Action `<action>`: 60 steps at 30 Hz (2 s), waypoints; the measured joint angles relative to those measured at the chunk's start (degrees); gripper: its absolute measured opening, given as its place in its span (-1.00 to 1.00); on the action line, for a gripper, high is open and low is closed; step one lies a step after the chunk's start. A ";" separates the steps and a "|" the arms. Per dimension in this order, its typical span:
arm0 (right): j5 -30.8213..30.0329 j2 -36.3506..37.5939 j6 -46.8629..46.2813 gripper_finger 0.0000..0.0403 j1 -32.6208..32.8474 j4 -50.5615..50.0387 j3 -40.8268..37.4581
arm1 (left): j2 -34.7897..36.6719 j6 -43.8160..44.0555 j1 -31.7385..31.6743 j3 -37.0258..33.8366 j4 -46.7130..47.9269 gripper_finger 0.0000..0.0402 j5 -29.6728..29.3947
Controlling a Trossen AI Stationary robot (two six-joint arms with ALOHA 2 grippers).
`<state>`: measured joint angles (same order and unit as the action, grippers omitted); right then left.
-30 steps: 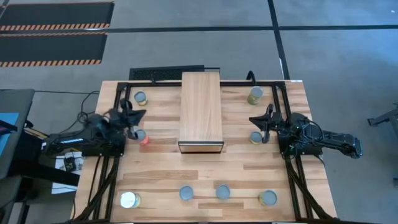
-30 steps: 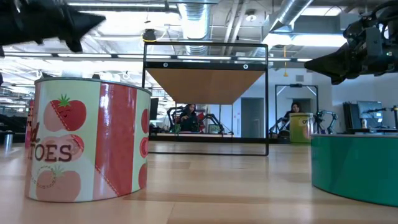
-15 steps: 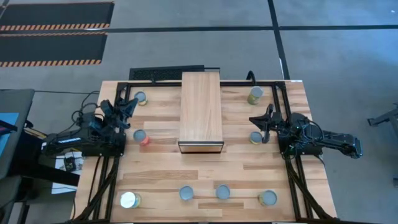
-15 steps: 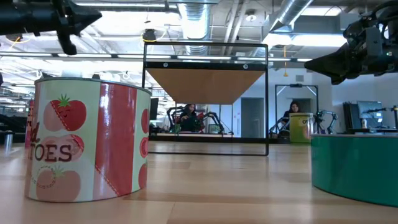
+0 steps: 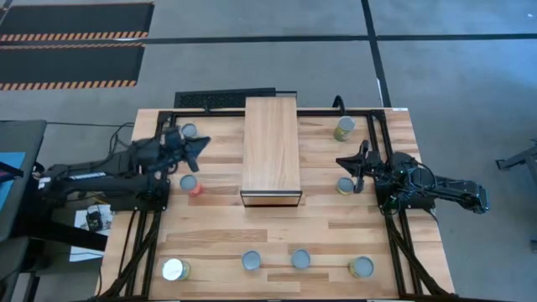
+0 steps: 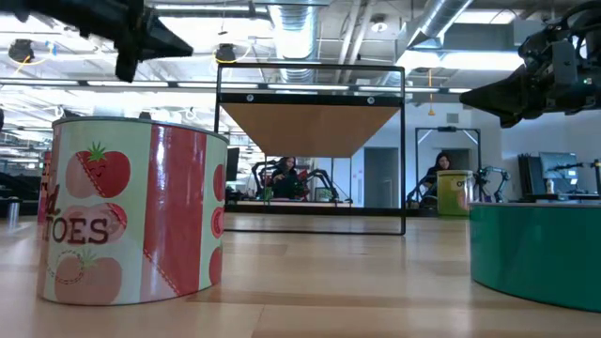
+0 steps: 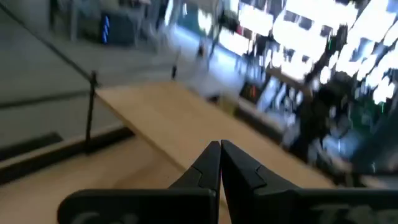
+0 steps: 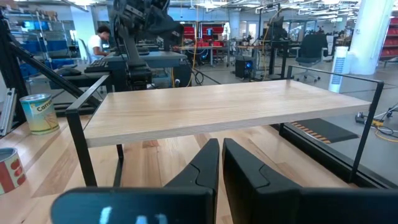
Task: Pick and place cans onto a shelf
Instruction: Put canned carrots on the shelf
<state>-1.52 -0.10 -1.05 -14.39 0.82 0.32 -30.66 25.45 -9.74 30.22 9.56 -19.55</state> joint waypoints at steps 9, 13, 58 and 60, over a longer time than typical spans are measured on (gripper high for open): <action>0.00 -0.01 0.00 -0.77 0.00 0.00 0.01 | -19.17 4.46 -13.21 24.02 40.46 -1.00 6.29; 0.00 0.00 0.01 -0.77 0.00 0.00 0.02 | -28.04 -6.68 -24.83 29.31 45.36 -1.00 18.73; 0.00 -0.04 0.01 -0.77 -0.01 0.01 0.02 | -52.56 98.66 53.73 34.97 40.94 -0.83 32.78; 0.00 -0.04 0.00 -0.77 0.00 0.02 0.01 | -53.47 99.50 53.72 34.97 40.92 -0.71 32.80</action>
<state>-1.52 -0.14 -1.05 -14.40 0.84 0.33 -84.12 124.95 43.99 65.19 50.48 13.25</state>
